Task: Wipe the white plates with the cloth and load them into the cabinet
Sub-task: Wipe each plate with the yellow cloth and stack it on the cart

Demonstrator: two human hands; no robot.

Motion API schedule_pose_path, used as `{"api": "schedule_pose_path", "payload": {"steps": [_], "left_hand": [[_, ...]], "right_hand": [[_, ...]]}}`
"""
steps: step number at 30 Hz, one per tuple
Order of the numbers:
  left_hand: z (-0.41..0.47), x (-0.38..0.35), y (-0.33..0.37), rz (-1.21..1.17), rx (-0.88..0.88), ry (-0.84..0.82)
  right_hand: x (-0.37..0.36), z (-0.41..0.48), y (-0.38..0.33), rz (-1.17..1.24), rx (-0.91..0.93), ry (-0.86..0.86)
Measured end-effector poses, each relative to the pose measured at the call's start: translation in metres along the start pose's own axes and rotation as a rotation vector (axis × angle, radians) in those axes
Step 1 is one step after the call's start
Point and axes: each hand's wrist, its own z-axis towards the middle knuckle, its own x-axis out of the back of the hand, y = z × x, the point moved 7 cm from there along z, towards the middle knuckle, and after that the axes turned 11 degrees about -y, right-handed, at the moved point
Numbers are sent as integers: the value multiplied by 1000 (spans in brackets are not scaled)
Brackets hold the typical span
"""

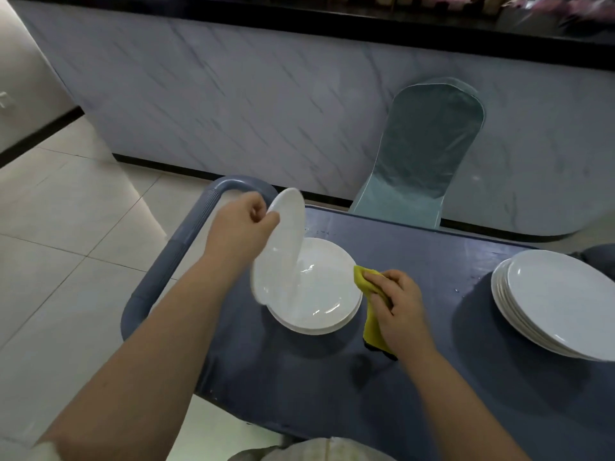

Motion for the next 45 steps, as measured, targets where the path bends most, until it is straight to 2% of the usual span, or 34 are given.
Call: {"api": "schedule_pose_path", "payload": {"steps": [2,4,6,8,10,12,13,15,18,21,26,29,31,33,35,38,40,42,45], "left_hand": [[2,8,25,80,-81,32],[1,15,28,-4,-78,37],[-4,21,10,-262,26,57],[-19,17,-21,-630,205,48],[-47,-9,-48,-974,389,-142],[-81,-43,-63,-1220,520,-349],[-97,-59,-65,-1317,564,-413],[-119,-89,-62,-1436,601,-467],[-133,-122,-47,-1492,585,-481],[-134,-130,-39,-1570,536,-475],[-132,-128,-40,-1380,413,-499],[-137,-134,-23,-1256,326,-608],[-134,-138,-11,-1235,291,-620],[-124,-136,-1,-1270,247,-605],[-112,-131,1,-1322,229,-582],[-106,-124,-10,-1316,255,-566],[-110,-128,-10,-1258,254,-604],[-117,-140,0,-1212,240,-659],[-119,-153,24,-1210,208,-702]], "right_hand": [[4,-1,-10,-47,73,37],[7,-4,-17,-81,119,55],[10,-5,-18,-86,125,55],[20,-5,-15,-33,100,63],[34,-5,-10,98,49,98],[48,-4,-9,214,-22,137],[51,-2,-14,242,-43,133],[44,2,-39,227,34,74],[1,6,-82,82,194,-117],[-47,-7,-96,-183,233,-282],[-10,-34,-49,-333,301,-177],[41,-12,-17,-306,158,24],[45,11,-26,-233,100,119],[19,15,-61,-219,216,89],[-13,-8,-76,-233,346,-27],[-10,-55,-40,-304,403,-103],[23,-61,-11,-383,359,-53],[56,-42,4,-437,228,47],[65,-3,-24,-349,152,180]]}}
